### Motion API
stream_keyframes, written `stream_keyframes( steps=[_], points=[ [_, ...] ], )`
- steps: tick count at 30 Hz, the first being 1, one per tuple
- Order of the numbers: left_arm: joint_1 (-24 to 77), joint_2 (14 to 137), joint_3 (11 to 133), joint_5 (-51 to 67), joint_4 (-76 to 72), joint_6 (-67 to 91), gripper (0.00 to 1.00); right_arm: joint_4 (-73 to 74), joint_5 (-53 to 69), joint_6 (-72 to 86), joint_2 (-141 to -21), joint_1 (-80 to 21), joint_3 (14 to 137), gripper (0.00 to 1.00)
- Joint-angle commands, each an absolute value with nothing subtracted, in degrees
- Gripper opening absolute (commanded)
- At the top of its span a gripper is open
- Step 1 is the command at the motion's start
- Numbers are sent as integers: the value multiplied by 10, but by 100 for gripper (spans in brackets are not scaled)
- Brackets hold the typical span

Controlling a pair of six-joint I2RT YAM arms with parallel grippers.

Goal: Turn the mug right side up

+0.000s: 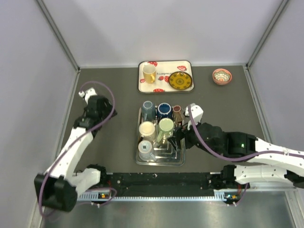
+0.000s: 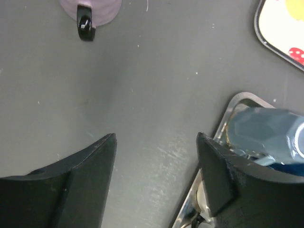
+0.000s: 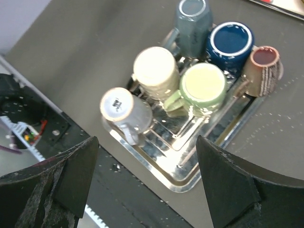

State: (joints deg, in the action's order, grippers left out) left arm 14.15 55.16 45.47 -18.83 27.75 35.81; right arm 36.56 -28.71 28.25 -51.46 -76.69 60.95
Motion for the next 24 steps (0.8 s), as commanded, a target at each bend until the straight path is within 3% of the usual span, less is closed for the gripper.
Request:
stream_keyframes(
  steps=[1,9,11,13,19,24],
  points=[
    [70,662,569,-83,280,301,99,374,-328,275,-491,-754,584,84],
    [-15,785,622,-57,228,263,99,355,-322,259,-447,-730,555,85],
    [-32,812,629,-63,229,242,95,355,-319,258,-432,-725,545,85],
    [-44,823,633,-61,232,229,85,354,-320,254,-417,-718,539,85],
    [-61,830,610,-66,212,203,83,353,-319,244,-403,-703,526,85],
    [-67,874,640,-63,214,192,74,352,-323,243,-404,-702,523,85]
  ],
)
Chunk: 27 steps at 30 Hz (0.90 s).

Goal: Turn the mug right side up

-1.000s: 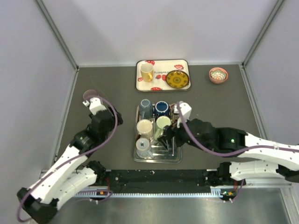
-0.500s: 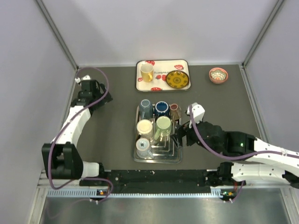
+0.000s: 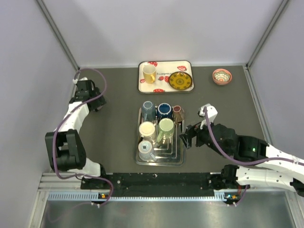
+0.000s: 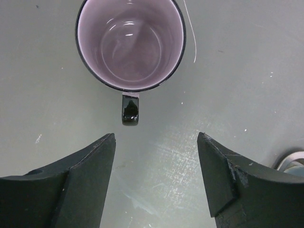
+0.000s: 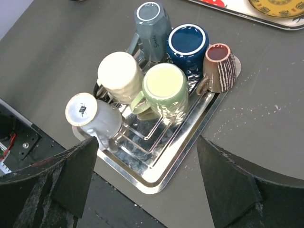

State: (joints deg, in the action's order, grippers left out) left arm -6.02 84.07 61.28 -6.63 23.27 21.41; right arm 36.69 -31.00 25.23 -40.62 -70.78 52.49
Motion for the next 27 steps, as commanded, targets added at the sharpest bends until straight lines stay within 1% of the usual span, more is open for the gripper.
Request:
stream_keyframes(
  steps=[1,4,10,15,27],
  points=[
    [-68,888,645,-62,215,189,71,352,-322,243,-402,-702,519,85],
    [-76,910,658,-64,217,187,67,354,-327,244,-390,-701,518,85],
    [-83,935,670,-79,209,185,67,355,-330,241,-377,-699,519,85],
    [-91,947,675,-85,200,187,64,356,-336,236,-377,-697,515,85],
    [-98,979,690,-87,171,180,59,356,-352,230,-366,-696,504,85]
  ],
)
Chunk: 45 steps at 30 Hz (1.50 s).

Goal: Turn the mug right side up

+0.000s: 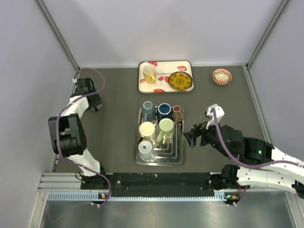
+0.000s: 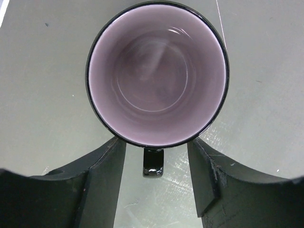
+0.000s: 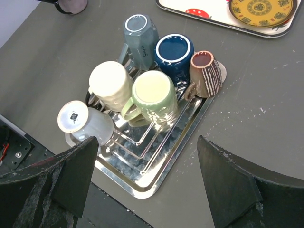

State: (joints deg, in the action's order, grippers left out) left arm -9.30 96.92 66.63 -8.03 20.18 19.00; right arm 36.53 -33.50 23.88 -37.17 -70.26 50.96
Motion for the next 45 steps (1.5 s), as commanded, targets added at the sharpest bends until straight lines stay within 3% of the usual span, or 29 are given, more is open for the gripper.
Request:
stream_keyframes(
  steps=[1,20,21,24,45],
  points=[
    [-98,981,693,-87,171,179,58,356,-352,230,-367,-696,504,85],
    [-101,991,696,-89,175,176,27,357,-350,231,-373,-697,499,85],
    [-101,992,696,-88,177,176,24,356,-350,233,-371,-697,498,85],
    [-101,993,694,-88,177,177,1,359,-349,235,-368,-696,498,85],
    [-90,837,622,-43,192,232,0,346,-326,282,-355,-696,469,85]
  ],
)
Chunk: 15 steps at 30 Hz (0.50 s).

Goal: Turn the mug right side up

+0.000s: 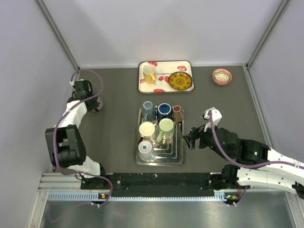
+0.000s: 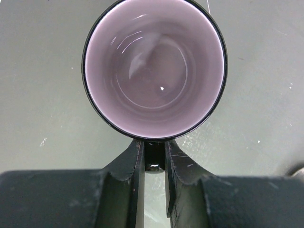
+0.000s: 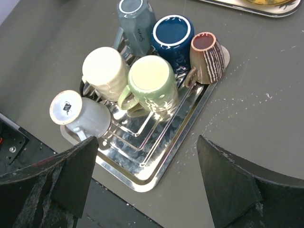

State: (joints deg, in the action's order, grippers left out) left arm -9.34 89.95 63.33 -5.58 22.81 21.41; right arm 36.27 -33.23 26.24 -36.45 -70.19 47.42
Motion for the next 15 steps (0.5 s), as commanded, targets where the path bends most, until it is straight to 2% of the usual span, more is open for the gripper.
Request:
stream_keyframes(
  steps=[1,9,15],
  points=[
    [-89,821,618,-40,192,234,0,345,-324,284,-355,-696,467,85],
    [-30,697,599,-17,220,265,0,304,-299,291,-375,-697,464,85],
    [80,586,589,-30,244,306,0,277,-287,299,-396,-696,475,85]
  ],
)
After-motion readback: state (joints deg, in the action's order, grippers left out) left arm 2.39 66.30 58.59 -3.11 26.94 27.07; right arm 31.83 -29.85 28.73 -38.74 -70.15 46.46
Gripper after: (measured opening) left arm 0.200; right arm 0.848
